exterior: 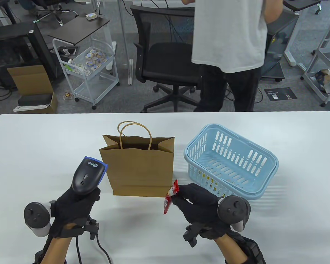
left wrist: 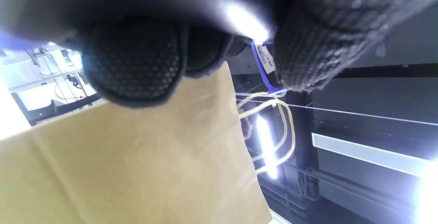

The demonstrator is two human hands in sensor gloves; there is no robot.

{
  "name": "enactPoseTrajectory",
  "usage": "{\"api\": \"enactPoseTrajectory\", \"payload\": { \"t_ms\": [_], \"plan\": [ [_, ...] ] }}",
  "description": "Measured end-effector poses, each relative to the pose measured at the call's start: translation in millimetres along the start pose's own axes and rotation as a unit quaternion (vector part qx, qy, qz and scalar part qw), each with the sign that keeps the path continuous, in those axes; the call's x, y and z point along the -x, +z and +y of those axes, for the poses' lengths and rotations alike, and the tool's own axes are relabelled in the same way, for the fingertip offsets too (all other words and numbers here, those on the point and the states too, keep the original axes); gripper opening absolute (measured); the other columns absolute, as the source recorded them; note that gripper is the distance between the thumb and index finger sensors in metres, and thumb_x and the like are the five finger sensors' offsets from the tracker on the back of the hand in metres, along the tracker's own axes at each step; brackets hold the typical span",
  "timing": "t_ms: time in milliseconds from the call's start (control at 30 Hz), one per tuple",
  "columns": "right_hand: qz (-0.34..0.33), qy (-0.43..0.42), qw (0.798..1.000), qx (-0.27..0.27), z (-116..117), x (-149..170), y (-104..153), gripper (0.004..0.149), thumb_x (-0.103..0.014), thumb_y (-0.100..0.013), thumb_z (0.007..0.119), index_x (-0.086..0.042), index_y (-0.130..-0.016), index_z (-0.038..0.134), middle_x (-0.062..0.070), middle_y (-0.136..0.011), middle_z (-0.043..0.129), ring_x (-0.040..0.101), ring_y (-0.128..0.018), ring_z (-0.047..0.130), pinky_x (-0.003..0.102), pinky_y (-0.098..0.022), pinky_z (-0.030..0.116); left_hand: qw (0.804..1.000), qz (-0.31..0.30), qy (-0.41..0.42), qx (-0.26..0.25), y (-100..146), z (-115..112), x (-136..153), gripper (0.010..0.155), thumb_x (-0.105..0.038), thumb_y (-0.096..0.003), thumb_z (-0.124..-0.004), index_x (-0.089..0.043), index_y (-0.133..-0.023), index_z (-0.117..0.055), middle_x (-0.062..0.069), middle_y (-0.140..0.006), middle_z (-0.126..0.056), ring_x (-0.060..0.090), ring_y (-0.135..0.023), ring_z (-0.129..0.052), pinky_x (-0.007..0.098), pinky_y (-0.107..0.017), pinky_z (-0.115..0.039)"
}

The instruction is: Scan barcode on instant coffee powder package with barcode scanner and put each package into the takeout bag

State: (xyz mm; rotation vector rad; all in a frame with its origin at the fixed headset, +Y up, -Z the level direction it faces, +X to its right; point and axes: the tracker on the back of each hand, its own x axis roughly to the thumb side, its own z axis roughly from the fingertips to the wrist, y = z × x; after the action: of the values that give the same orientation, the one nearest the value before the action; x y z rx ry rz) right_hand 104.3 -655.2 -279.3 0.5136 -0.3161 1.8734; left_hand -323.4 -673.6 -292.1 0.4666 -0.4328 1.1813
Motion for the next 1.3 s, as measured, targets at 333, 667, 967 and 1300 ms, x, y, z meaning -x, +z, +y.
{"api": "enactPoseTrajectory", "payload": {
  "t_ms": [333,667,967,1300],
  "plan": [
    [-0.011,0.181,0.983,0.036,9.6,14.6,12.0,0.041,-0.049,-0.040,0.098,-0.024,-0.072,0.097,0.003,-0.053,0.109,0.015,-0.043,0.105,0.038,-0.042,0.085,0.995,-0.050,-0.026,0.078,5.9,-34.2,-14.6,0.066,-0.055,-0.0492,-0.089,-0.022,-0.102,-0.068,-0.001,-0.074,-0.093,0.024,-0.044,-0.108,0.049,-0.049,-0.084],
    [-0.069,0.348,0.933,0.056,24.9,2.2,20.4,0.041,-0.051,-0.039,0.100,-0.020,-0.067,0.097,0.000,-0.042,0.106,0.011,-0.032,0.102,0.035,-0.037,0.086,0.965,-0.102,-0.130,0.201,16.8,-80.3,-25.6,0.065,-0.057,-0.0479,-0.089,-0.022,-0.099,-0.071,-0.003,-0.071,-0.095,0.021,-0.041,-0.109,0.047,-0.047,-0.086],
    [-0.067,0.371,0.926,0.021,36.9,2.0,22.5,0.041,-0.051,-0.039,0.101,-0.019,-0.065,0.098,-0.002,-0.037,0.107,0.009,-0.027,0.102,0.035,-0.034,0.087,0.952,-0.095,-0.145,0.253,21.9,-97.8,-22.3,0.065,-0.057,-0.0476,-0.089,-0.021,-0.099,-0.072,-0.003,-0.071,-0.095,0.021,-0.041,-0.109,0.047,-0.047,-0.087],
    [-0.064,0.368,0.928,0.009,40.2,3.6,22.3,0.042,-0.051,-0.038,0.101,-0.019,-0.065,0.098,-0.003,-0.036,0.107,0.009,-0.027,0.102,0.034,-0.033,0.087,0.949,-0.094,-0.143,0.264,23.0,-100.7,-22.2,0.065,-0.058,-0.0475,-0.088,-0.021,-0.099,-0.072,-0.003,-0.071,-0.095,0.021,-0.041,-0.109,0.047,-0.047,-0.087]
  ]
}}
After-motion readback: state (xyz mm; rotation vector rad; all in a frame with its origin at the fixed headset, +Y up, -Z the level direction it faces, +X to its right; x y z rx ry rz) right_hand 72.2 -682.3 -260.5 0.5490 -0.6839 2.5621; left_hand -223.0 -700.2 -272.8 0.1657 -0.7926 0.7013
